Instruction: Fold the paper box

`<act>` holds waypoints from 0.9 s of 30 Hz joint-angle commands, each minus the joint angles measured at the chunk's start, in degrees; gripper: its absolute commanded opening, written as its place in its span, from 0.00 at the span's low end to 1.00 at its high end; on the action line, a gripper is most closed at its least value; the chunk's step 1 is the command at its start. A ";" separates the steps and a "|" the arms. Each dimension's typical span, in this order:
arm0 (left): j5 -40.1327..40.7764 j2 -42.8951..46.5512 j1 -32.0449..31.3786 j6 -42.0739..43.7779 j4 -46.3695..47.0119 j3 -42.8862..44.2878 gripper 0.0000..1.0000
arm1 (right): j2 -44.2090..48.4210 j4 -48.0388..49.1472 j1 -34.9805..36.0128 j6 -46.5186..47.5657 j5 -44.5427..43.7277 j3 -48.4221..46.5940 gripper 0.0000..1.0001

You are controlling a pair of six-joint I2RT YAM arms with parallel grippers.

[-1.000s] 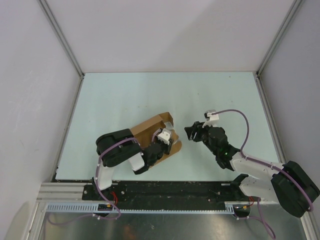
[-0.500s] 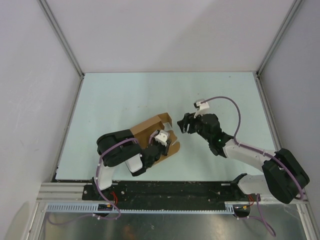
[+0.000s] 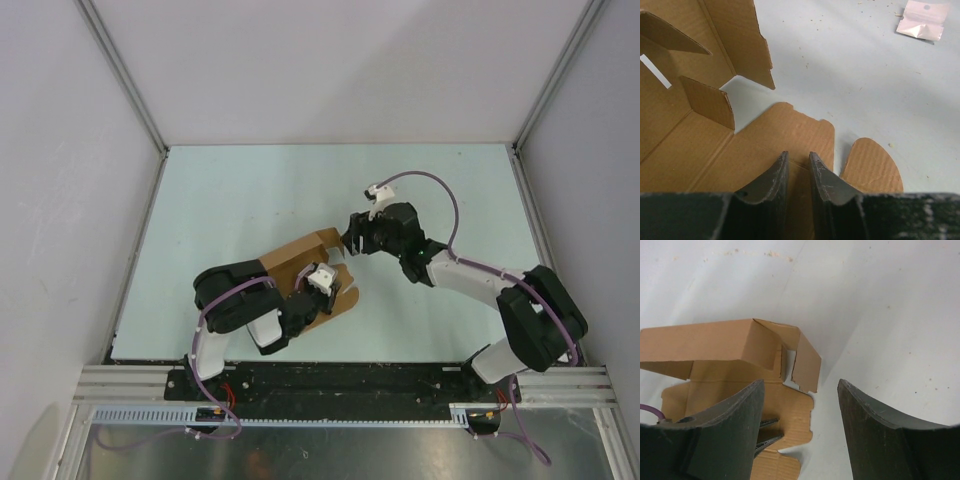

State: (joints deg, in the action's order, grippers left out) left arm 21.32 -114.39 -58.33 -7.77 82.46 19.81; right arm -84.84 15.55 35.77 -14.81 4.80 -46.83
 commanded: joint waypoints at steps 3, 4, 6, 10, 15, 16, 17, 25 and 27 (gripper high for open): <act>-4.27 -2.33 -0.39 1.71 12.73 -1.88 0.26 | -3.92 -2.19 -0.09 1.54 1.97 -5.11 0.65; -4.44 -2.42 -0.39 1.71 12.73 -1.88 0.26 | -4.28 -2.19 -0.09 1.54 1.97 -5.38 0.64; -4.45 -2.51 -0.39 1.71 12.82 -1.97 0.26 | -4.98 -2.11 -0.09 1.54 2.67 -5.73 0.62; -4.18 -2.59 -0.39 1.71 12.91 -2.06 0.26 | -7.00 -2.10 0.35 1.54 3.02 -6.78 0.57; -4.27 -2.59 -0.39 1.62 13.08 -2.32 0.26 | -8.76 -2.20 0.88 1.71 2.59 -7.93 0.49; -4.36 -2.59 -0.39 1.62 13.17 -2.32 0.26 | -9.29 -2.19 0.88 1.89 2.59 -8.19 0.47; -4.36 -2.68 -0.39 1.62 13.17 -2.41 0.25 | -9.55 -2.28 0.97 1.80 2.59 -8.37 0.45; -4.53 -2.94 -0.39 1.53 13.52 -2.50 0.25 | -11.40 -2.98 1.15 2.33 2.41 -9.60 0.35; -4.53 -2.95 -0.39 1.53 13.52 -2.50 0.25 | -11.40 -3.24 1.15 2.41 2.32 -9.60 0.29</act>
State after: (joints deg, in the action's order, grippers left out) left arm 19.66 -115.02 -58.33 -7.01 84.33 19.07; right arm -95.83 12.53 36.64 -13.17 7.01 -54.04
